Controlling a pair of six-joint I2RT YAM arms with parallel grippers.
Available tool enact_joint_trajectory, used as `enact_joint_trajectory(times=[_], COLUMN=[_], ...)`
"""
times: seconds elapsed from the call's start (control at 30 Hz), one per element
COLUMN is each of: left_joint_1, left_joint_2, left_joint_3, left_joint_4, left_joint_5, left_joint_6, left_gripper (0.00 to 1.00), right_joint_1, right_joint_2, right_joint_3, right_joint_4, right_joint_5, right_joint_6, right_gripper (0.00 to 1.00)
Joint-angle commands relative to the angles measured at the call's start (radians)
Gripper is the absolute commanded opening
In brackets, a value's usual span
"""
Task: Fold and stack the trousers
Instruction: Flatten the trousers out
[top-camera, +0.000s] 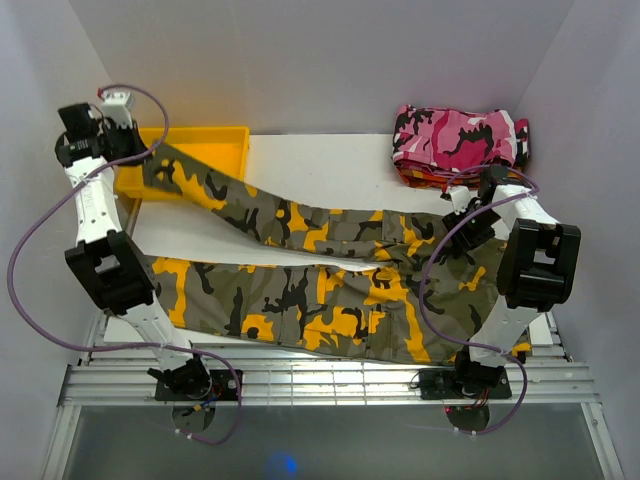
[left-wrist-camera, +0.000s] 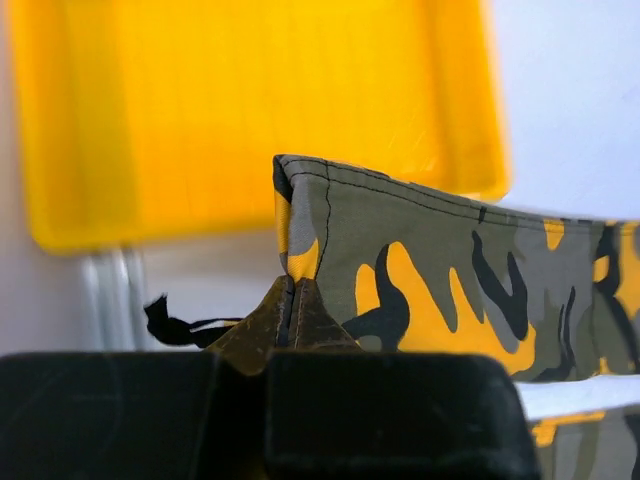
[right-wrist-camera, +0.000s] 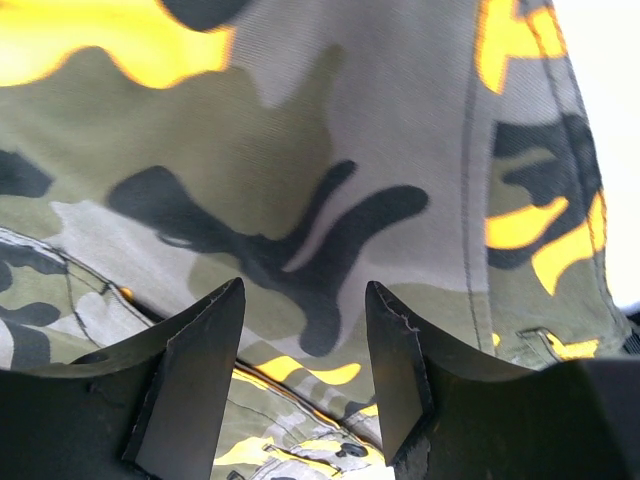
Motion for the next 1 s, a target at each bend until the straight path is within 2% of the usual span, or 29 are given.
enact_joint_trajectory(times=[0.0, 0.2, 0.23, 0.33, 0.43, 0.47, 0.5, 0.6, 0.67, 0.73, 0.83, 0.97], left_joint_1=[-0.061, -0.185, -0.198, -0.219, -0.221, -0.221, -0.221, -0.221, -0.221, -0.221, -0.221, -0.221], left_joint_2=[-0.161, -0.158, -0.148, -0.140, -0.242, -0.284, -0.368, -0.460, -0.546, -0.586, -0.621, -0.686], left_joint_3=[0.195, 0.468, 0.570, 0.645, 0.546, 0.431, 0.379, 0.262, 0.185, 0.166, 0.107, -0.057], left_joint_4=[-0.045, -0.057, -0.057, -0.054, 0.021, 0.101, 0.139, 0.229, 0.292, 0.279, 0.205, 0.255], left_joint_5=[0.090, 0.026, 0.018, -0.031, -0.032, -0.017, 0.029, 0.121, 0.109, 0.016, -0.035, -0.013], left_joint_6=[-0.058, -0.168, -0.188, -0.219, -0.208, -0.199, -0.188, -0.153, -0.151, -0.154, -0.096, -0.053], left_gripper=[0.00, 0.00, 0.00, 0.00, 0.00, 0.00, 0.00, 0.00, 0.00, 0.00, 0.00, 0.00], right_joint_1=[-0.002, -0.004, -0.005, -0.011, -0.016, -0.017, -0.019, -0.019, -0.019, -0.017, 0.005, 0.045], right_joint_2=[-0.016, -0.020, -0.019, -0.014, -0.010, -0.013, -0.014, -0.036, -0.056, -0.069, -0.025, 0.102], right_joint_3=[0.008, 0.013, 0.010, 0.013, 0.020, 0.022, 0.024, 0.034, 0.046, 0.065, 0.132, 0.310], right_joint_4=[0.015, 0.013, 0.015, 0.016, 0.024, 0.029, 0.038, 0.044, 0.036, 0.035, 0.043, 0.032], right_joint_5=[-0.029, -0.022, -0.018, -0.012, -0.001, -0.004, -0.010, -0.071, -0.140, -0.179, -0.184, -0.148], right_joint_6=[-0.008, -0.019, -0.022, -0.024, -0.019, -0.018, -0.016, -0.028, -0.045, -0.068, -0.091, -0.076], right_gripper=[0.57, 0.57, 0.57, 0.57, 0.57, 0.57, 0.57, 0.58, 0.60, 0.66, 0.75, 0.79])
